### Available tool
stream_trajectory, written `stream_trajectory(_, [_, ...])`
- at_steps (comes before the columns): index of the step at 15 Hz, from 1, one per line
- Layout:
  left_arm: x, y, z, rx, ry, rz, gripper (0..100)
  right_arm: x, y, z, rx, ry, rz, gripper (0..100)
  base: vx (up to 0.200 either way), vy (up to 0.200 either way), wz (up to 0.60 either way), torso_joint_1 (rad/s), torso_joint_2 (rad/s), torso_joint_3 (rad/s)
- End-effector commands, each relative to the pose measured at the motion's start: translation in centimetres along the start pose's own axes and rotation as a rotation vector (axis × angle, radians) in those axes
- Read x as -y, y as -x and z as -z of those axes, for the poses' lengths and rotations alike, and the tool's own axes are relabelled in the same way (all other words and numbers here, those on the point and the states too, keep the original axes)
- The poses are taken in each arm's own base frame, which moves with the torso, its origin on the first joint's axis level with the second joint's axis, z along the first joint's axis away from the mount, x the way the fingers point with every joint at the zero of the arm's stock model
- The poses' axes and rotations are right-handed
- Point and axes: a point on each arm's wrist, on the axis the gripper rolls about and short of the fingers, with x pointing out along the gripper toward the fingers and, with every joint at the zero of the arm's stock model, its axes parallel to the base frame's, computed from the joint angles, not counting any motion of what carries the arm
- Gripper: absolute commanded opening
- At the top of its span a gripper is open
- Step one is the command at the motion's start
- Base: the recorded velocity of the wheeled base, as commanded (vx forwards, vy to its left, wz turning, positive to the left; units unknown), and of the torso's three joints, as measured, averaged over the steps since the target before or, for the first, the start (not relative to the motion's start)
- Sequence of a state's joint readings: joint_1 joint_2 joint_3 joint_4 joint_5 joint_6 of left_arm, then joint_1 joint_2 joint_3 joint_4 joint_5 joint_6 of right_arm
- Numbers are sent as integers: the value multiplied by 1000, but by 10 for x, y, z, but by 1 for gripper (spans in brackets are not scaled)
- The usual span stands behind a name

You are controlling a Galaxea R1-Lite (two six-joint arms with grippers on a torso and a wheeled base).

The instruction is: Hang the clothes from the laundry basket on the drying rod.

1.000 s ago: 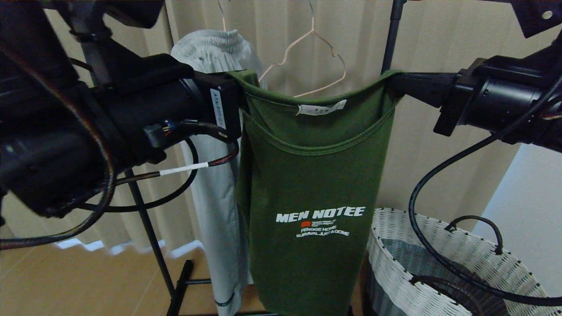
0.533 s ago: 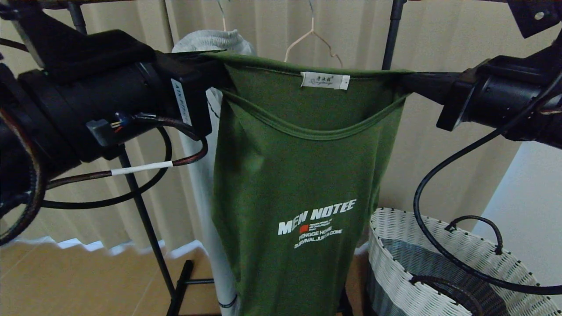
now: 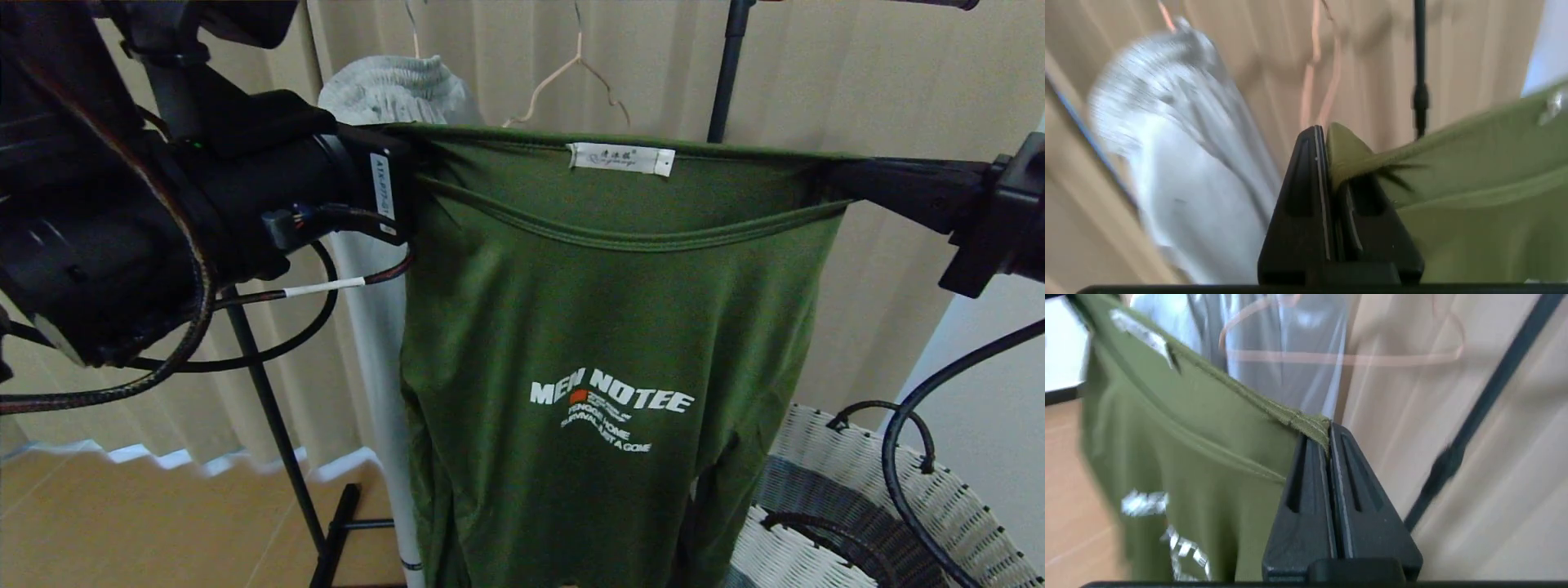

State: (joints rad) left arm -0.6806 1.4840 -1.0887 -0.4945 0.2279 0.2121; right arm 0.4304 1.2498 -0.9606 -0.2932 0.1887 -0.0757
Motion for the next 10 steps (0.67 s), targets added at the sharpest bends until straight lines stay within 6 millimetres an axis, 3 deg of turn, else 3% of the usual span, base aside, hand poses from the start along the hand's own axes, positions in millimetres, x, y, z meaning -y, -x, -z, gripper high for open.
stream_trajectory(1, [4,-9,9,-29,-5,6,0,-3,13,0,14,1,-1,0,0,0,0,0,0,0])
stream_trajectory(9, [5,-2,22,-71,23,14,0,-4,11,16,-31,-6,-4,0,0,0,0,0,0,0])
stream_trajectory(10, [5,-2,24,-78,31,13,0,-4,10,17,-34,-7,-8,100,0,0,0,0,0,0])
